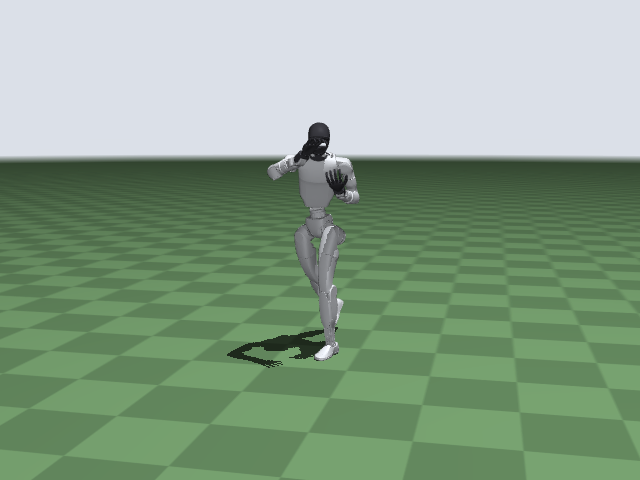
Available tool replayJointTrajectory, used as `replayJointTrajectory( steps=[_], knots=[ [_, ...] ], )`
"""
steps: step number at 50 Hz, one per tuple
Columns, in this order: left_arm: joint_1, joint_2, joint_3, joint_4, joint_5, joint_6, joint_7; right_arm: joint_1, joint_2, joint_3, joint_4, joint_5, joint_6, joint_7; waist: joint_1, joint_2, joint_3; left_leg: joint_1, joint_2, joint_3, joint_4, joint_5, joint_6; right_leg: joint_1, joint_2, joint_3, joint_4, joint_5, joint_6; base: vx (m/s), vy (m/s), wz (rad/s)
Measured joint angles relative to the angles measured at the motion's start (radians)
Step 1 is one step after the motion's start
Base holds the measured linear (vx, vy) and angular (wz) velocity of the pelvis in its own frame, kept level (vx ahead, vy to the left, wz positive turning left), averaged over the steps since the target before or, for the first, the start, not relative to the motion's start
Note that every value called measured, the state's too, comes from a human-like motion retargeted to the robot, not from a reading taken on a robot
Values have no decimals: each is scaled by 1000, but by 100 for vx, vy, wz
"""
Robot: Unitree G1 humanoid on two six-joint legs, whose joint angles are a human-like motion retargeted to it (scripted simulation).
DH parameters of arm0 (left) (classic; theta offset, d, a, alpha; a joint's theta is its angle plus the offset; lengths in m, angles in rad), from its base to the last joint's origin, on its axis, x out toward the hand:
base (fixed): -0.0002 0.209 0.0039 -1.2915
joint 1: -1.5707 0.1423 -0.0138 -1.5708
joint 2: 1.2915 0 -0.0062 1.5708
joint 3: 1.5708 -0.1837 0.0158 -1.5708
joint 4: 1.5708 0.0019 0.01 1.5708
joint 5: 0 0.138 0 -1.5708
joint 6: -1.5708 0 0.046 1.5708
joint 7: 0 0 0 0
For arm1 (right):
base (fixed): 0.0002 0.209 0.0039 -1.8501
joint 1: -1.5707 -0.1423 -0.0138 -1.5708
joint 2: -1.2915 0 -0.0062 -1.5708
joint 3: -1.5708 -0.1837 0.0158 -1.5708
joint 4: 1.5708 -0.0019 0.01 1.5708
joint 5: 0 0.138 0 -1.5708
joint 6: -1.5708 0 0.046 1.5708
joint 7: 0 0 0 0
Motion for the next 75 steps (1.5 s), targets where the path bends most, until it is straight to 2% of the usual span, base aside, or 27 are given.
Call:
replayJointTrajectory(
  steps=[2,3,6,8,10,13,15,20,22,25,29,32,33,35,37,40,43,50,53,56,58,60,61,66,70,72,75],
  knots=[
    [52,36,-25,11,-37,-8,19,-281,59,325,595,80,89,2,87,-14,-21,5,-50,9,-78,15,76,-36,-19,60,10,8,32,21,6,77],
    [58,51,-28,16,-6,22,8,-357,108,408,849,212,101,113,132,-10,-14,8,-52,16,-87,7,82,-46,-20,80,16,3,44,19,6,37],
    [8,78,71,7,147,73,37,-457,199,389,1280,483,109,295,211,11,-19,34,-39,19,-127,-17,81,-89,-64,-53,48,-98,8,19,6,21],
    [-69,72,172,-7,393,66,116,-420,160,310,1115,504,63,204,182,36,-25,71,-29,-10,-152,-27,66,-86,-106,-219,42,-157,-50,17,6,54],
    [-181,91,264,-2,752,15,243,-293,105,200,752,384,-10,14,94,68,-52,95,6,-57,-130,-56,-15,-65,-86,-299,5,-127,-79,16,3,79],
    [-475,134,240,107,1095,69,422,61,112,-47,255,281,-36,-38,-23,79,-103,150,31,-100,-184,-48,-29,-125,-37,-204,109,-15,-73,12,1,61],
    [-760,280,198,274,1287,143,486,333,203,-225,-15,235,-74,-16,-142,64,-114,181,47,-130,-213,-33,-40,-168,0,-158,213,1,-63,9,-3,70],
    [-1603,325,-315,1295,1677,400,589,1090,296,-492,-463,266,-215,43,-404,120,-104,186,42,-235,-216,-7,-52,-169,-1,-247,178,-128,-87,3,-1,111],
    [-1826,257,-585,1797,1640,433,526,1283,320,-473,-511,335,-231,35,-512,124,-78,183,40,-265,-225,6,-60,-174,17,-203,181,-98,-66,-3,0,75],
    [-1927,184,-712,2196,1570,414,359,1569,264,-508,-592,436,-272,67,-608,132,-74,162,10,-282,-265,45,15,-205,16,-129,187,-72,-20,-6,3,37],
    [-1823,416,-578,1776,1497,321,625,1794,254,-582,-670,500,-310,83,-681,100,-45,98,-18,-102,-223,63,-1,-174,-30,-107,74,-73,-27,-11,-3,14],
    [-1531,482,-318,1278,1232,158,863,1815,312,-573,-677,446,-295,30,-699,103,-43,-30,74,411,8,-40,-51,-156,-60,-205,5,-143,-58,-10,-4,44],
    [-1431,448,-237,1131,1099,81,901,1776,330,-568,-667,401,-276,10,-695,94,-38,-31,67,602,-11,-43,-25,-173,-89,-251,10,-189,-63,-9,0,45],
    [-1179,361,-87,854,895,-26,836,1682,351,-549,-640,350,-259,-14,-669,100,-36,-46,76,801,2,-96,8,-181,-108,-321,9,-277,-74,-3,1,14],
    [-917,233,5,680,719,-39,665,1573,369,-524,-596,328,-249,-21,-612,101,-21,-51,85,795,26,-188,84,-165,-109,-340,2,-323,-87,11,3,-29],
    [-483,49,66,569,604,35,473,1448,432,-491,-535,294,-233,-34,-528,86,46,20,100,760,75,-275,175,-148,-112,-289,110,-288,-123,27,4,0],
    [-15,-49,84,532,642,62,397,1447,525,-475,-578,290,-266,-51,-534,88,70,86,138,679,111,-280,185,-268,-29,-199,495,-260,-156,38,2,134],
    [608,102,215,407,484,105,177,1669,465,-547,-817,339,-328,-12,-535,201,-27,184,225,387,-53,-191,47,-856,126,-323,1573,-620,-320,29,-5,171],
    [637,206,263,392,498,98,179,1683,387,-559,-865,322,-332,-13,-511,255,-92,205,328,296,-66,-171,19,-1225,209,-385,1913,-642,-271,19,-12,116],
    [549,294,297,440,577,87,253,1620,319,-569,-890,260,-310,1,-570,313,-36,262,434,145,27,-170,2,-1462,215,-442,2096,-615,-161,21,-16,254],
    [420,352,299,524,666,97,310,1557,273,-581,-904,249,-291,22,-638,361,55,342,512,11,44,-164,-6,-1550,186,-467,2140,-548,-69,22,-27,370],
    [251,404,279,642,742,136,380,1499,215,-595,-920,256,-266,42,-697,399,128,416,592,-104,13,-182,49,-1662,134,-457,2147,-451,18,22,-39,366],
    [176,425,248,710,798,159,399,1500,189,-601,-929,252,-259,49,-721,425,140,408,646,-177,30,-168,23,-1705,96,-440,2131,-424,40,21,-41,353],
    [-122,468,62,1020,1053,245,521,1554,81,-629,-977,221,-236,79,-785,519,160,322,851,-451,107,-133,-34,-1824,-134,-223,2075,-505,54,23,-30,299],
    [-175,501,22,1152,990,236,558,1574,101,-569,-979,220,-223,131,-780,484,165,292,957,-545,100,-118,-45,-1830,-260,-109,2015,-423,56,14,-34,196],
    [-168,499,47,1207,968,229,552,1587,111,-539,-969,217,-226,144,-762,445,160,287,940,-571,103,-102,-47,-1784,-322,-47,1936,-361,56,16,-13,145],
    [-100,504,134,1278,1024,231,544,1635,119,-512,-933,206,-231,200,-744,370,162,323,906,-613,93,-111,-46,-1616,-520,-45,1740,-142,58,15,-15,155]
  ],
)
